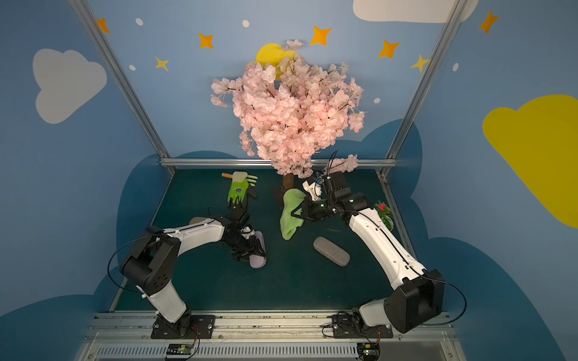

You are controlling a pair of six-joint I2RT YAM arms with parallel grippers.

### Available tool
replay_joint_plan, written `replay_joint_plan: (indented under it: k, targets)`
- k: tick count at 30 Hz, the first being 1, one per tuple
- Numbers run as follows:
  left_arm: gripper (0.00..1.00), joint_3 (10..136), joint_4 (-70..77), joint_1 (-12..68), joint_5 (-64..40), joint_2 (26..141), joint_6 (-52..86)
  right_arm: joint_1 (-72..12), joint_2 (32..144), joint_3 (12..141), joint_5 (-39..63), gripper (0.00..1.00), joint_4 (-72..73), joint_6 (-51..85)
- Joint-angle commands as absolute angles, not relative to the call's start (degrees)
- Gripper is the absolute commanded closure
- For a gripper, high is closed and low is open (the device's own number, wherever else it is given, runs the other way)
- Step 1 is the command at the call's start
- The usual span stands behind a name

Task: Wipe the eyeglass case
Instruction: Place the eyeglass case at the center of the board, then pick up the eyeglass case from the center of the board.

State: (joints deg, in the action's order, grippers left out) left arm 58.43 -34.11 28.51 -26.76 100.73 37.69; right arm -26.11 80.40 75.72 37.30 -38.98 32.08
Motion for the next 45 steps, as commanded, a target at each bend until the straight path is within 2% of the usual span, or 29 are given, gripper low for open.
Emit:
replay_joint_plan:
  k: [1,6,10,13,15,17,23,28,30,32,33,34,36,38,41,45]
  targets:
    - [0.73,62.51,-35.73,29.97,-24.89,102.29,34.10,-26.88,81.81,73.92,39.53,1.00,-33.59,36.75]
    - [0.55,62.72,-35.32,31.11,-27.22,106.56,32.35,-28.04,82.11,74.36,38.85,1.00,-33.38,36.78]
    - [0.40,62.25,-35.46,31.03,-26.35,105.12,31.69,-28.04,82.10,74.53,38.93,1.00,-33.75,36.44]
    - [0.36,61.59,-35.48,31.03,-26.52,103.48,31.11,-28.05,82.94,75.20,39.19,1.00,-34.27,36.12]
    - [0.27,60.94,-35.38,31.11,-25.25,101.18,30.83,-28.04,83.24,75.45,39.15,1.00,-34.28,35.99]
    - [0.00,60.06,-34.58,31.11,-23.59,98.57,30.36,-28.06,83.32,75.53,39.06,1.00,-34.28,35.86]
    - [0.00,62.23,-39.82,31.44,-14.59,94.52,29.08,-27.82,83.45,76.55,38.93,1.00,-35.73,34.95]
    - [0.00,64.95,-45.31,32.42,11.65,84.20,26.31,-25.47,81.04,77.32,35.46,1.00,-39.21,31.52]
    - [0.00,65.56,-42.27,32.74,21.02,80.64,21.52,-24.88,80.06,77.17,32.15,1.00,-40.00,29.46]
    - [0.00,62.99,-34.36,32.31,25.75,76.71,18.73,-24.58,79.40,77.22,28.99,1.00,-40.94,28.17]
    - [0.00,61.38,-30.86,31.41,25.23,75.18,18.69,-24.45,79.41,77.50,28.83,1.00,-41.40,27.96]
    - [0.00,59.86,-27.25,29.39,20.08,73.79,18.19,-24.33,79.37,77.88,28.78,1.00,-41.78,27.80]
    - [0.01,58.63,-23.05,24.04,2.48,73.10,17.31,-24.34,79.00,78.29,28.70,1.00,-42.29,28.20]
    - [0.11,60.54,-23.79,21.22,-9.61,75.70,17.28,-24.35,78.13,77.95,28.13,1.00,-42.63,28.65]
    - [0.20,66.54,-31.81,22.06,-17.59,82.87,15.06,-24.30,76.54,76.45,27.69,1.00,-42.12,28.56]
    - [0.11,71.43,-41.73,26.97,-14.98,90.25,8.08,-24.17,74.72,75.08,26.86,1.00,-42.18,28.24]
